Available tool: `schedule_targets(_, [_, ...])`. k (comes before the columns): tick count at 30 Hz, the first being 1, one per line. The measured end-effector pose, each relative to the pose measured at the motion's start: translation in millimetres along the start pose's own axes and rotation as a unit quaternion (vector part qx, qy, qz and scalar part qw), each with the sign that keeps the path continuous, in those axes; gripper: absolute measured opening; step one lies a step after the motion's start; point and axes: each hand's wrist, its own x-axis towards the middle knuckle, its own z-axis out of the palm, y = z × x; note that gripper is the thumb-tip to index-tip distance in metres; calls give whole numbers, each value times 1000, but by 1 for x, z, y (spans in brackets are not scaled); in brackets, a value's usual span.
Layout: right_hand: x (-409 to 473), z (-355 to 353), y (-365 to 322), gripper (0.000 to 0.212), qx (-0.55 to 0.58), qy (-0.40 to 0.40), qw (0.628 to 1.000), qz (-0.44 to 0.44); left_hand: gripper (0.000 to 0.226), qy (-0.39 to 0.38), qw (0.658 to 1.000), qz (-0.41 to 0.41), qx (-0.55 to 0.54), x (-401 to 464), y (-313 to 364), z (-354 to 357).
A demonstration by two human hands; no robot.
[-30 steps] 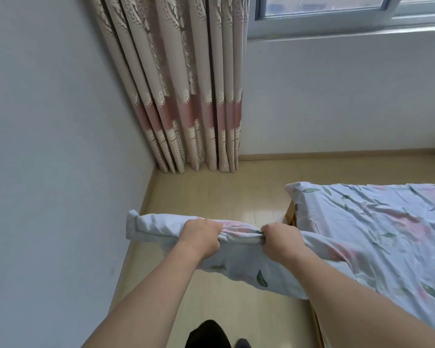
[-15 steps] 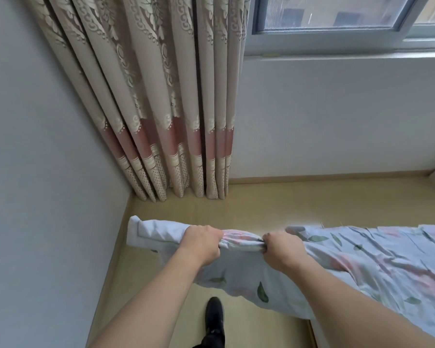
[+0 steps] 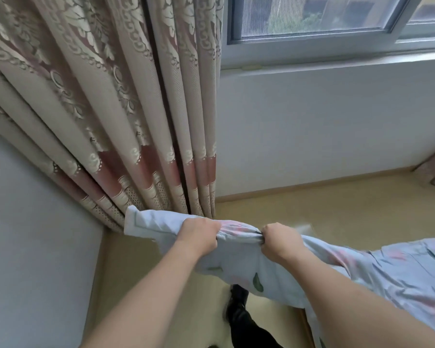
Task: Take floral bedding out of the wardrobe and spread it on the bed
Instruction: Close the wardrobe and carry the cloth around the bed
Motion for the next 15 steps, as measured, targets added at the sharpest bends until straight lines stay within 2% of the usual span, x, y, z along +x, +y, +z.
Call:
schedule_targets(8, [125, -40, 76, 15, 32, -16, 998, 43, 26, -42, 997, 55, 20, 167, 10, -45])
schedule_targets(15, [194, -80, 146, 9, 75, -9, 992, 99, 16, -26, 989, 130, 61, 283, 38, -95])
